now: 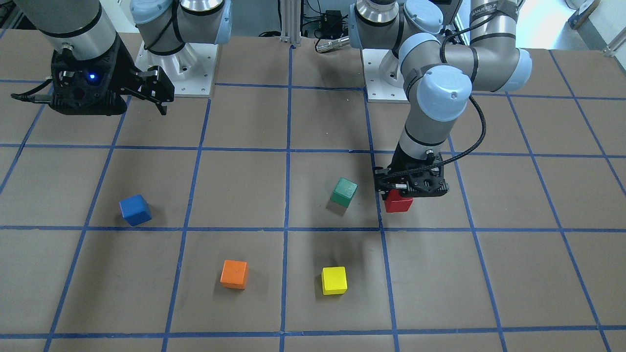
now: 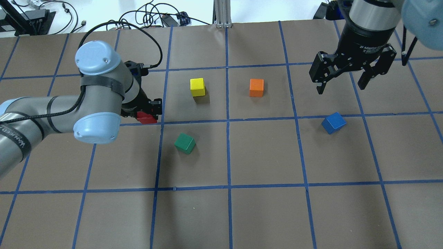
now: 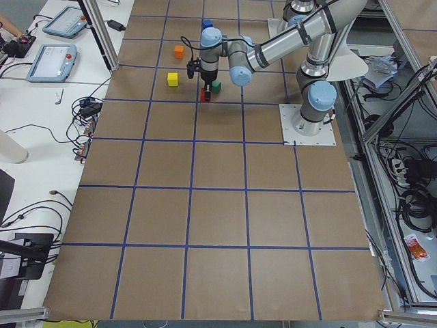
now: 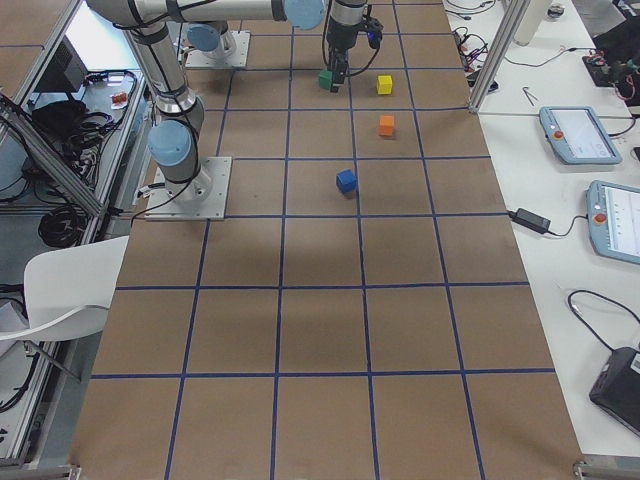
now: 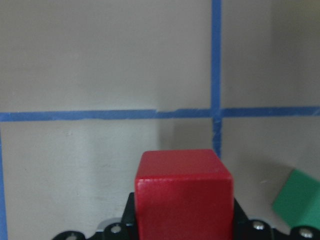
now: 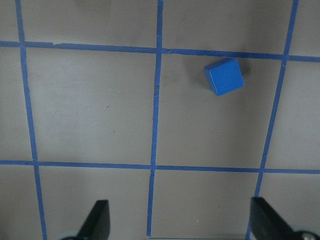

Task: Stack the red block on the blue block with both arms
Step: 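Lift the red cube with the left gripper and carry it toward the table center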

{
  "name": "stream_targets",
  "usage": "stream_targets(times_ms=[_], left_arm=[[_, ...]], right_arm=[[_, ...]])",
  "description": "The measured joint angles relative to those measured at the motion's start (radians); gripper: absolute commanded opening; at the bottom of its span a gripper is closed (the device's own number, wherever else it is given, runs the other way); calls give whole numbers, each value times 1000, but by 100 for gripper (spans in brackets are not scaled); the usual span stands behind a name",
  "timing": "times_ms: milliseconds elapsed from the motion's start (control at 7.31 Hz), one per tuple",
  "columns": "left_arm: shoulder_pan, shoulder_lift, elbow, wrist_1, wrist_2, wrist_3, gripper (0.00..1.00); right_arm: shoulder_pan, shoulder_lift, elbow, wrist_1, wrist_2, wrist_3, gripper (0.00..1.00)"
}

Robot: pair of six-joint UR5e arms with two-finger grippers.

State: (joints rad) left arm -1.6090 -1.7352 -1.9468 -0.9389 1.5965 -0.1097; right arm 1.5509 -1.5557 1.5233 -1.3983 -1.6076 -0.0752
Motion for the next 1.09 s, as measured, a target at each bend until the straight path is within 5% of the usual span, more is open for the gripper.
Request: stream_targets(times_ms=[410, 821, 957, 1094], left_arm=[[-221, -129, 149, -1, 0, -343, 32], [-342, -256, 191, 85, 12, -492, 37], [-356, -283, 194, 116, 17, -504, 74], [-363, -304, 195, 141, 19, -508, 100]], right_arm=[[-19, 0, 0, -2, 0, -5, 100], [-62, 1, 1, 3, 5, -29, 100], [-66, 2, 2, -3, 4, -24, 100], [-67, 6, 6, -20, 5, -20, 100]])
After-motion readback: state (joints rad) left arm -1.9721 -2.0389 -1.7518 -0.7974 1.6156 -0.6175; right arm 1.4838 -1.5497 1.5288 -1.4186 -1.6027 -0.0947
